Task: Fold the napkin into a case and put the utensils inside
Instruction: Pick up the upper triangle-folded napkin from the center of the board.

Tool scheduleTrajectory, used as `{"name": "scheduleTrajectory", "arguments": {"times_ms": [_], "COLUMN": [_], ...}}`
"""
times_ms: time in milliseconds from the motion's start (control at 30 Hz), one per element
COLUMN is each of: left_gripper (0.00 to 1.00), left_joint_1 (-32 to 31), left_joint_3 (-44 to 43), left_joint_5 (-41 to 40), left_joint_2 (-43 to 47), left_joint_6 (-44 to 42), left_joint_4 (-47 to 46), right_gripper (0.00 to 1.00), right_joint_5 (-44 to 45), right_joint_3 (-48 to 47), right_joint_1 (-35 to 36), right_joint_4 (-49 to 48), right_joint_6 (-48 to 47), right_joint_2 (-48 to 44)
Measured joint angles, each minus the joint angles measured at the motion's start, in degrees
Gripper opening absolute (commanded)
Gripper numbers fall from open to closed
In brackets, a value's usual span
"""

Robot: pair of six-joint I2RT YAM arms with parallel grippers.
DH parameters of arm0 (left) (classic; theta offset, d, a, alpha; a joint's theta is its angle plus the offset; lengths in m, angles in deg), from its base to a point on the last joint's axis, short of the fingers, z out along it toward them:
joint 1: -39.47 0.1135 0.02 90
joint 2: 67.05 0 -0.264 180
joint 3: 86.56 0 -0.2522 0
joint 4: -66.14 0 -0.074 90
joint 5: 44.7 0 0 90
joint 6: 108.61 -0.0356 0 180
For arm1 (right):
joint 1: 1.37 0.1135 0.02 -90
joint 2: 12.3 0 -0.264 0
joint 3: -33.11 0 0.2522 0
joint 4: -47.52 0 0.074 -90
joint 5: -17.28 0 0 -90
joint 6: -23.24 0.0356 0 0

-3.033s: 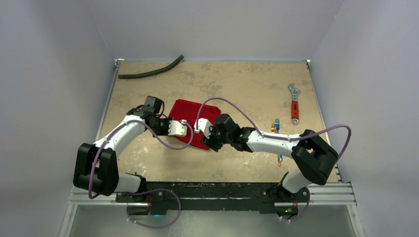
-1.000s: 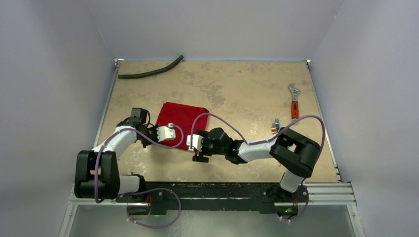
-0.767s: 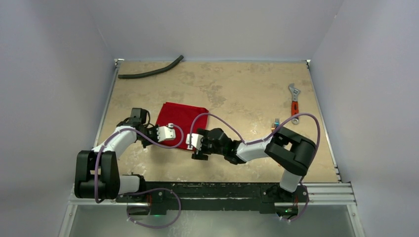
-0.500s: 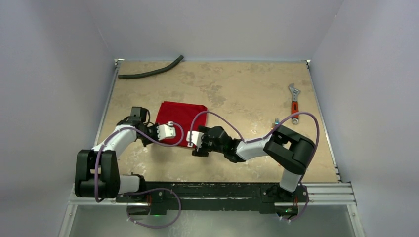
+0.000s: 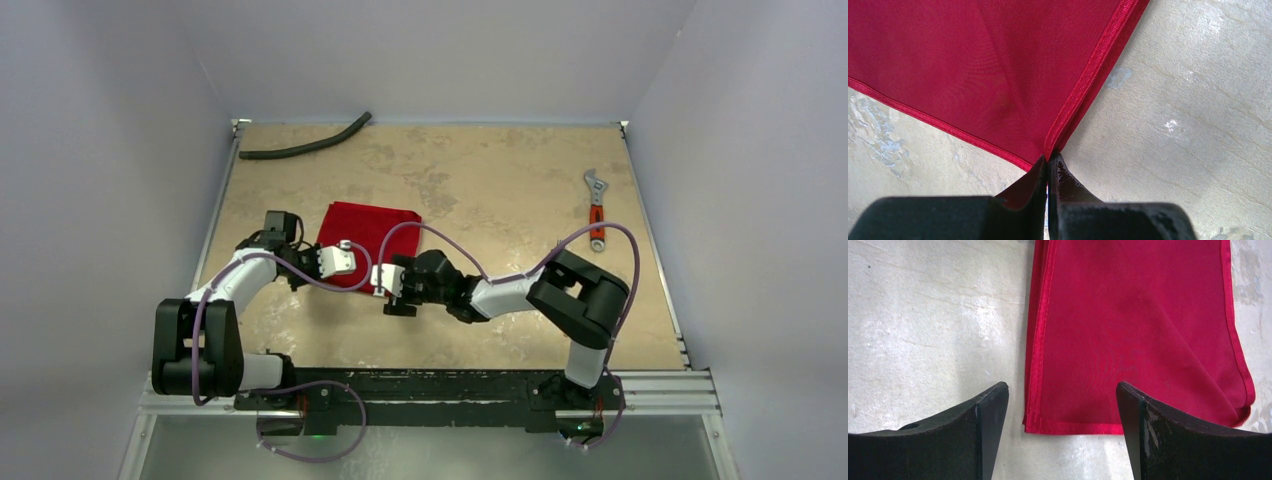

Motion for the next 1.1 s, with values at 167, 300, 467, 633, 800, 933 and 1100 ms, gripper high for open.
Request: {"name": "scheduleTrajectory", "arguments": {"times_ms": [167,300,467,633,800,933,1100], "left_gripper": [0.00,0.00,0.00,0.00,0.00,0.00,0.00], "left_joint_1": [0.0,0.0,0.5,0.8,0.8,0.8,0.8], "left_joint_3": [0.0,-0.2,-2.6,-4.0,-4.0,-4.0,-4.0], "left_joint_5": [0.0,-0.1,0.0,0.1,0.5,0.9,1.4], "left_joint_2": [0.0,0.0,-0.4,-1.0,-1.7,-1.9,-2.1], "left_joint_6": [0.0,-0.6,-1.9,-2.5,-3.1,-3.1,-3.0], "left_joint_4": [0.0,0.8,3.5,4.8,5.6,5.5,5.3], "right_gripper": [0.72,0.71,0.60,0.25,0.10,0.00,0.00], "right_joint_5": [-1.4,-1.7,-1.0,0.6,2.1,2.9,4.1], "right_joint_3": [-1.7,-1.8,-1.7,-1.1,0.2,1.4,2.5], "right_joint_1": [0.0,0.0,0.0,0.0,0.0,0.2,0.9], "right_joint_4": [0.1,0.3,0.2,-0.4,-1.7,-3.6,-3.9], "right_joint_6": [0.6,1.7,2.7,3.4,4.1,4.3,4.6], "right_joint_2": [1.7,1.9,1.9,2.1,2.1,2.0,0.5]}}
